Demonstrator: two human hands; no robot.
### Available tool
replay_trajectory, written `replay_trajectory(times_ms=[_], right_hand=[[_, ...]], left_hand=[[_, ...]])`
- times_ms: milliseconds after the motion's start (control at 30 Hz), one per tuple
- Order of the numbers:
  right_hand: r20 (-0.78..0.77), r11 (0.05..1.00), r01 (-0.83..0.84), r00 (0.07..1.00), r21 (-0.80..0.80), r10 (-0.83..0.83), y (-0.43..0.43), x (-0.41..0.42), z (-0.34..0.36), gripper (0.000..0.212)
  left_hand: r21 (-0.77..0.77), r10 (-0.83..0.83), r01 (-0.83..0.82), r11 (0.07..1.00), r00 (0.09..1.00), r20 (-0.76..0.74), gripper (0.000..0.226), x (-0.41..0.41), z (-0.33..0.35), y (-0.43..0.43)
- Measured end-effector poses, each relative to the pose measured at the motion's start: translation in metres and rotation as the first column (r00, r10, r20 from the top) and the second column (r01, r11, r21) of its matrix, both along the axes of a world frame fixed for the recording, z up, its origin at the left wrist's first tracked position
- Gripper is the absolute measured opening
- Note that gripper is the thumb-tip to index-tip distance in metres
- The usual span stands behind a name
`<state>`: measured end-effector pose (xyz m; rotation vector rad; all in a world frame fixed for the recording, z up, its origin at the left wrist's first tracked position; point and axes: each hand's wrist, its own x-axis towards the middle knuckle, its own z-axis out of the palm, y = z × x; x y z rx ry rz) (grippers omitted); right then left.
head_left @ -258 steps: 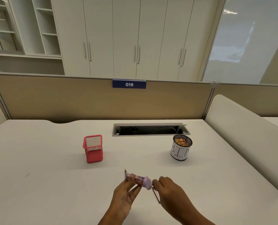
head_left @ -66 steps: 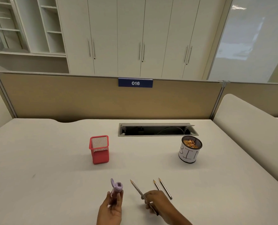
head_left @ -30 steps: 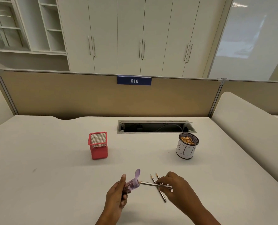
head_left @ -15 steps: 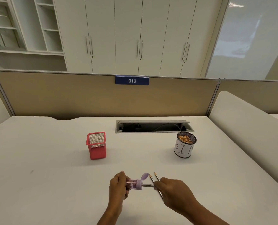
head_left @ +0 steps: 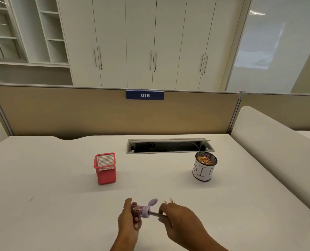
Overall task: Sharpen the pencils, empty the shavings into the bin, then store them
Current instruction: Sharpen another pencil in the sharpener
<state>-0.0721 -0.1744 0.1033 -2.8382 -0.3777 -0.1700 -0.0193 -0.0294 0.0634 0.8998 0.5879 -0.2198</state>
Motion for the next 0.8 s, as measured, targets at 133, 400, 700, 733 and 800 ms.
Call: replay_trajectory(times_ms=[133,400,700,733,800], right_hand=[[0.304,0.957,-0.038,0.944,-0.289,0.129,-0.004,0.007,-0.006,0.025],[-0.314,0.912,0.26,0.936,0.316,-0.158,0.002,0.001,0.005,0.026],[-0.838,0.453,0.705,0.477,0.545,0.266,-0.01,0.002,0.018,0.032],[-0.782,0.573,0.597,0.608,0.562,0.135,-0.007,0.001,0.021,0.027],[-0.47,0.858,0.317,0.877,0.405,-0.102,0.0,-0.003,0.022,0.016]], left_hand=[[-0.007,0.04,-0.04,0.999,0.999,-0.033,0.031,0.0,0.002,-0.003],[0.325,0.145,-0.19,0.927,0.977,0.157,0.034,0.0,0.014,-0.013],[0.274,0.099,-0.128,0.953,0.988,0.118,0.028,-0.003,0.011,-0.013],[0.265,0.115,-0.141,0.954,0.987,0.112,0.028,-0.002,0.011,-0.013],[0.246,0.158,-0.179,0.953,0.982,0.102,0.029,-0.001,0.01,-0.013]])
